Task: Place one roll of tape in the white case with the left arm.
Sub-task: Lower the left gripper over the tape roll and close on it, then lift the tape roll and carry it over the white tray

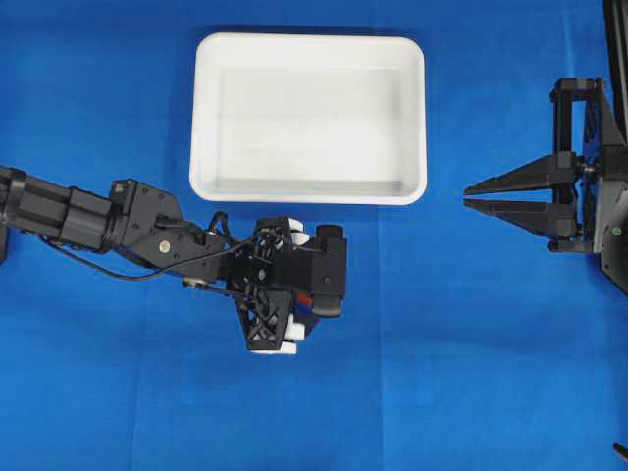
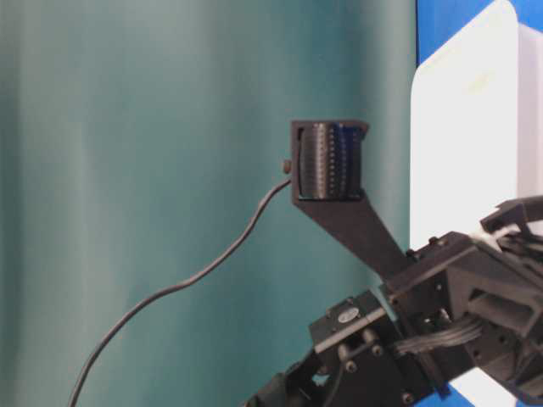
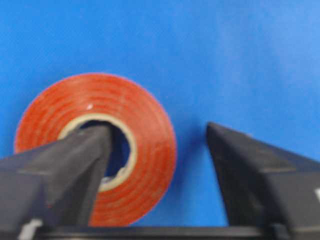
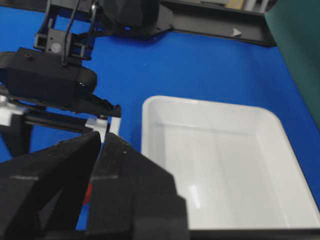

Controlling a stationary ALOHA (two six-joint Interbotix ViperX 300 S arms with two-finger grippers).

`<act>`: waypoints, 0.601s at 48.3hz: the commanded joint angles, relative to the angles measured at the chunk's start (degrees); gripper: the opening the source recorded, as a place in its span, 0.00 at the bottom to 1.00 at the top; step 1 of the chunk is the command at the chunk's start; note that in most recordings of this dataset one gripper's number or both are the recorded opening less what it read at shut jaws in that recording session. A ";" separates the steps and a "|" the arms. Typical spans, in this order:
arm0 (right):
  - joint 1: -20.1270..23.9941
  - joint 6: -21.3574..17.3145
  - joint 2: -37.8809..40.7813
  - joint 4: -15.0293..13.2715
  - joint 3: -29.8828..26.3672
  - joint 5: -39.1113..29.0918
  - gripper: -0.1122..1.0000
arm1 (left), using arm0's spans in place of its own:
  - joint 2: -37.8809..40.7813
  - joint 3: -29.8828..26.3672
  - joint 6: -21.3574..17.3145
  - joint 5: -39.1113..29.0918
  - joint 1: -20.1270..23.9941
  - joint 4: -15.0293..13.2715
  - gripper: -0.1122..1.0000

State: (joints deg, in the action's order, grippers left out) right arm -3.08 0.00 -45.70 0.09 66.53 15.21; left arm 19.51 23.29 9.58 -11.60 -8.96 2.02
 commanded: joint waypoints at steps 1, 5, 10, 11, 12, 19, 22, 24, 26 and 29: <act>-0.09 -0.18 0.00 0.09 -0.62 0.18 0.36 | -1.32 -0.97 -0.26 -1.32 0.35 0.18 0.60; -0.18 -0.18 0.00 0.18 -0.62 0.18 0.36 | -2.11 -1.32 -0.35 -3.25 0.26 0.26 0.39; -0.09 -0.18 0.00 0.09 -0.70 0.00 0.36 | -4.48 -1.93 -0.62 -5.54 0.35 0.62 0.35; -0.09 -0.18 0.00 0.18 -0.70 0.00 0.36 | -5.10 -1.93 -0.70 -5.80 0.35 0.70 0.35; -0.09 -0.18 0.00 0.18 -0.62 0.00 0.36 | -5.71 -1.93 -0.88 -6.06 0.26 0.79 0.35; -0.09 -0.18 0.09 0.09 -0.62 -0.79 0.36 | -10.99 -1.85 -2.99 -7.82 0.35 0.79 0.35; -0.09 -0.18 0.09 0.09 -0.62 -0.97 0.36 | -14.06 -1.93 -4.31 -8.79 0.53 0.79 0.35; -0.18 -0.18 0.09 0.09 -0.70 -0.97 0.36 | -15.64 -1.85 -5.36 -9.23 0.79 0.79 0.34; -0.09 -0.18 0.09 0.09 -0.70 -0.97 0.36 | -17.40 -1.58 -6.42 -9.49 1.41 0.79 0.34; -0.18 -0.18 0.18 0.09 -0.70 -0.97 0.36 | -19.42 -1.05 -7.91 -9.93 2.81 0.79 0.34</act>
State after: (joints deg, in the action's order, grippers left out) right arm -3.08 0.00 -45.70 0.09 66.53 14.06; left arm 4.75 22.68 2.81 -21.27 -8.00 2.64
